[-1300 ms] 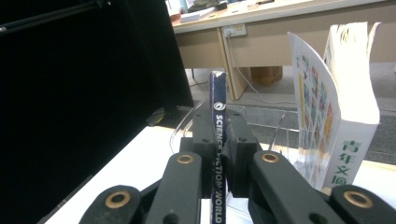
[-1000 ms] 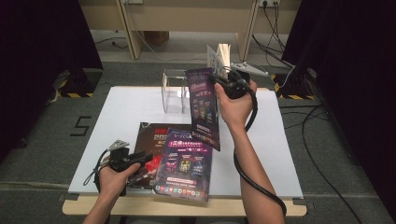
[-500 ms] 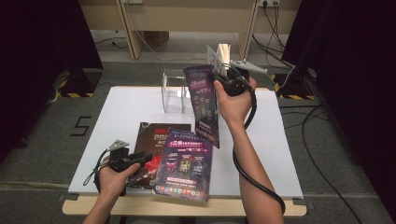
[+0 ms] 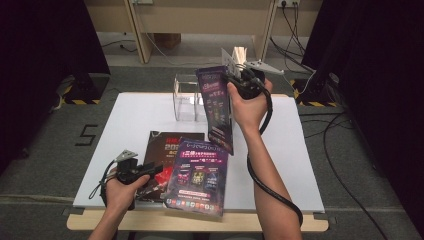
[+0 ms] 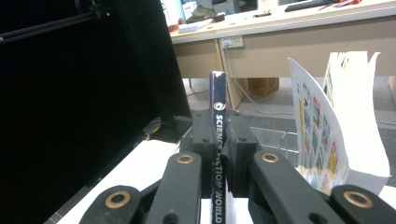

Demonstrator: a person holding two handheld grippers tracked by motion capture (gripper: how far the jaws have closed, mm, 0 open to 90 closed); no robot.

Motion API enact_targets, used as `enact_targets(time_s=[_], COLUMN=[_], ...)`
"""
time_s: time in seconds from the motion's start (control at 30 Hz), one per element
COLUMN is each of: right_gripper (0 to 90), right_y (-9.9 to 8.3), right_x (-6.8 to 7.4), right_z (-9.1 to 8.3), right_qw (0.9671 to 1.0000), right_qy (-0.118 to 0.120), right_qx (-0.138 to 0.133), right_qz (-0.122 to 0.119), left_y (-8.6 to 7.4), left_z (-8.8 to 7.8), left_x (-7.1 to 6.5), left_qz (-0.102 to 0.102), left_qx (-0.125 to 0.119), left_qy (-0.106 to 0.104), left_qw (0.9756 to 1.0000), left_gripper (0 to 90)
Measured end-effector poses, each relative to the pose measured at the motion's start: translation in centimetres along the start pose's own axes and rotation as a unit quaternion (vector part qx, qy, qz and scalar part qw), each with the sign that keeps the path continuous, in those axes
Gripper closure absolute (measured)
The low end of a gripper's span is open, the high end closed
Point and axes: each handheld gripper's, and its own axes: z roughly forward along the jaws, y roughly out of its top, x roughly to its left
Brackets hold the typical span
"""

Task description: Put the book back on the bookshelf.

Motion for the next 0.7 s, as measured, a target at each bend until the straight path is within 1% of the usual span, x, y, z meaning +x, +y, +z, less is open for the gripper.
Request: enact_targets(time_s=[0.3, 0.33, 0.43, 0.47, 0.7], right_gripper=[84.8, 84.8, 84.8, 84.7, 84.7], right_y=[0.4, 0.4, 0.6, 0.7, 0.9], right_x=[0.1, 0.1, 0.1, 0.1, 0.1], right_z=[0.6, 0.6, 0.7, 0.9, 1.3], right_qw=[1.0000, 1.0000, 1.0000, 0.9999, 0.9998], right_qy=[-0.001, -0.002, -0.003, -0.003, -0.007], right_qx=[-0.004, -0.007, -0.008, -0.012, -0.017], right_qz=[0.000, -0.003, 0.000, -0.005, -0.004], left_y=[-0.1, -0.1, -0.1, -0.1, -0.1], left_z=[0.0, 0.0, 0.0, 0.0, 0.0], left_x=[0.1, 0.1, 0.1, 0.1, 0.2], left_qz=[-0.001, -0.002, -0.001, -0.001, -0.001], left_qx=[0.000, 0.000, -0.001, -0.001, 0.001], left_qy=[0.001, 0.002, 0.002, 0.003, 0.003], left_qw=[1.0000, 1.0000, 1.0000, 1.0000, 1.0000], left_gripper=[53.4, 53.4, 53.3, 53.4, 53.4])
